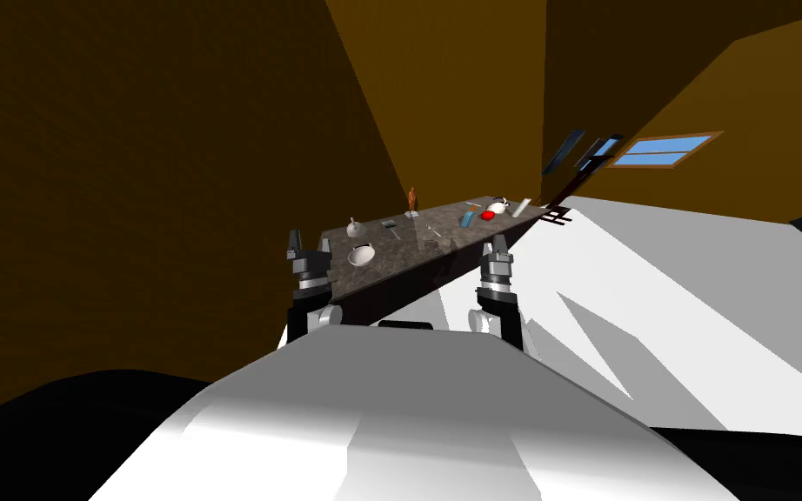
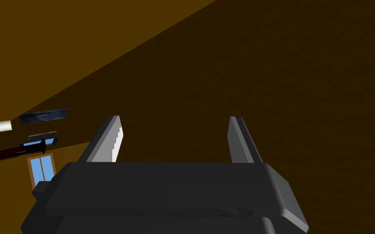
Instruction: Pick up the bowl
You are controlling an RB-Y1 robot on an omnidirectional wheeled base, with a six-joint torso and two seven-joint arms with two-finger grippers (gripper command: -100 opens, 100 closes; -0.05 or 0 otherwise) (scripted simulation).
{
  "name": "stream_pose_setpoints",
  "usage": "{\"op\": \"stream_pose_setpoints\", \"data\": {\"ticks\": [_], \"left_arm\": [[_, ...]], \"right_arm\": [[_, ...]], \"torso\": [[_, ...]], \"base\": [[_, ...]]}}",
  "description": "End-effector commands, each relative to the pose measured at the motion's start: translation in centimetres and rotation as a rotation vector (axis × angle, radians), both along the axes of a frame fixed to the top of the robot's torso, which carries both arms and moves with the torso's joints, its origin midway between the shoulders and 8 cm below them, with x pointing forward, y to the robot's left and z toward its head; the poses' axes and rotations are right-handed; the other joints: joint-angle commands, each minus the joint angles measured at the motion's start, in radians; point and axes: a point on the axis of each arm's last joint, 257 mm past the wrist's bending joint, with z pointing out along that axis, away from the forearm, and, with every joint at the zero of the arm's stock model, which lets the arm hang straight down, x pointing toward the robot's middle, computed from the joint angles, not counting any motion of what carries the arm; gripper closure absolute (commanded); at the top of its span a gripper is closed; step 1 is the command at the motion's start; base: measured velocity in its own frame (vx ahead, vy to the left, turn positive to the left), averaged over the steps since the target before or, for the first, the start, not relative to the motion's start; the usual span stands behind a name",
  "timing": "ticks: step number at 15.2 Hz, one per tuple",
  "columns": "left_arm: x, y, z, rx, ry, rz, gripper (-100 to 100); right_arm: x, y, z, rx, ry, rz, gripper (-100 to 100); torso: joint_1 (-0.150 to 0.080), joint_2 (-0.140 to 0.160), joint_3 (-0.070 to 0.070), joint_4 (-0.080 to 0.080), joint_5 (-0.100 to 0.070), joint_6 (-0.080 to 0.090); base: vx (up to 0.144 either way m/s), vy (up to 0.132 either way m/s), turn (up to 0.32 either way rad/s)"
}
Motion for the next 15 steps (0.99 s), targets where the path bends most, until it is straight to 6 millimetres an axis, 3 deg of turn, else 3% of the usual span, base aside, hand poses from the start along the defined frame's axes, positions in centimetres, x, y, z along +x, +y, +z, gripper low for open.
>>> {"op": "stream_pose_setpoints", "data": {"ticks": [1, 6, 15], "left_arm": [[0.4, -0.2, -0.3, 0.031, 0.023, -0.017, -100], [1.8, 0.0, -1.7, 0.086, 0.102, -0.042, -100], [5.0, 2.7, -5.9, 0.134, 0.311, -0.035, -100]], "right_arm": [[0.0, 0.0, 0.0, 0.000, 0.000, 0.000, 0], [0.0, 0.0, 0.0, 0.000, 0.000, 0.000, 0], [0.0, 0.0, 0.0, 0.000, 0.000, 0.000, 0]], "torso": [[0.000, 0.000, 0.000, 0.000, 0.000, 0.000], [-0.002, 0.000, 0.000, 0.000, 0.000, 0.000], [-0.003, 0.000, 0.000, 0.000, -0.001, 0.000]], "base": [[0.002, -0.007, -0.019], [0.003, -0.028, -0.036], [0.004, -0.046, -0.052]]}}
